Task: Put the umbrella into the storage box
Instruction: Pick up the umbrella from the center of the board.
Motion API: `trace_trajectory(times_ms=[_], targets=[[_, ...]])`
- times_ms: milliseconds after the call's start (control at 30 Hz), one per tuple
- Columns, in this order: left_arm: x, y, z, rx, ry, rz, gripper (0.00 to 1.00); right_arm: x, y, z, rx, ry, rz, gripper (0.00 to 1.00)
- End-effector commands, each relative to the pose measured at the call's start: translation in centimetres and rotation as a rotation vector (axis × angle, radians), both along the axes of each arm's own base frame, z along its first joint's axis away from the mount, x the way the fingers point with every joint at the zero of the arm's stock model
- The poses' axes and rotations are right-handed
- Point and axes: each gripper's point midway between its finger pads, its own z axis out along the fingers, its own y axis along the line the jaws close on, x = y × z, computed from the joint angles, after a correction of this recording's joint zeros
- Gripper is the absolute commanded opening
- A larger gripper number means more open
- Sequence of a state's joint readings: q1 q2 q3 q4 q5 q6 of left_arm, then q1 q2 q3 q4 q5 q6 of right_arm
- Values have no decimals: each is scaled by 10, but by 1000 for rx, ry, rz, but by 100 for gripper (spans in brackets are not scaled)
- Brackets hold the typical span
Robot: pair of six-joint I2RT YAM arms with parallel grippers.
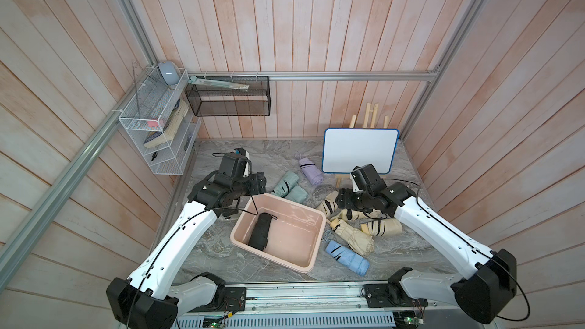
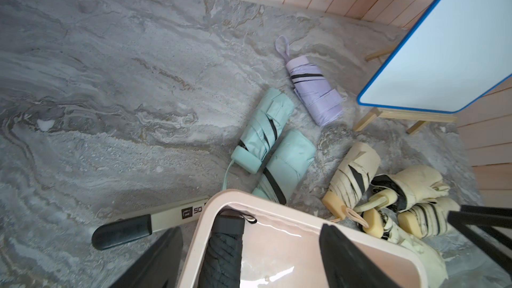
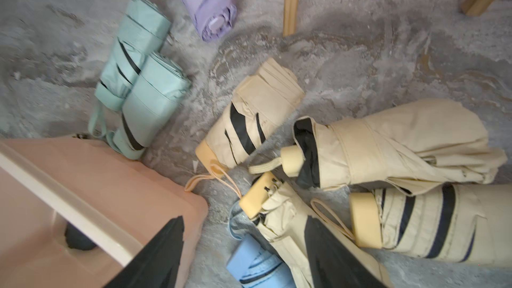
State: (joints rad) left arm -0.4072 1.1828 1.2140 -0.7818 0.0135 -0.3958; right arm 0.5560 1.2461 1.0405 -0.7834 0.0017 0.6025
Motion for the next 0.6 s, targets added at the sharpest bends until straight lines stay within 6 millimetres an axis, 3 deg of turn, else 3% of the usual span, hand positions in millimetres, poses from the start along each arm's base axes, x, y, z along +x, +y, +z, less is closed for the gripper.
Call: trace_trajectory(times_ms=[0, 167, 267, 567], targets=[[6, -14, 14, -74, -71, -59, 84, -30, -14, -32, -75, 108, 59, 77], [9, -12, 13, -123, -71, -15, 84, -43, -5, -52, 31, 123, 46, 92], [10, -13, 14, -161, -78, -5, 84, -43, -12, -59, 19, 93, 22, 97], [9, -8, 27, -253, -132, 6, 84, -45, -17, -74, -104, 153, 166, 98]])
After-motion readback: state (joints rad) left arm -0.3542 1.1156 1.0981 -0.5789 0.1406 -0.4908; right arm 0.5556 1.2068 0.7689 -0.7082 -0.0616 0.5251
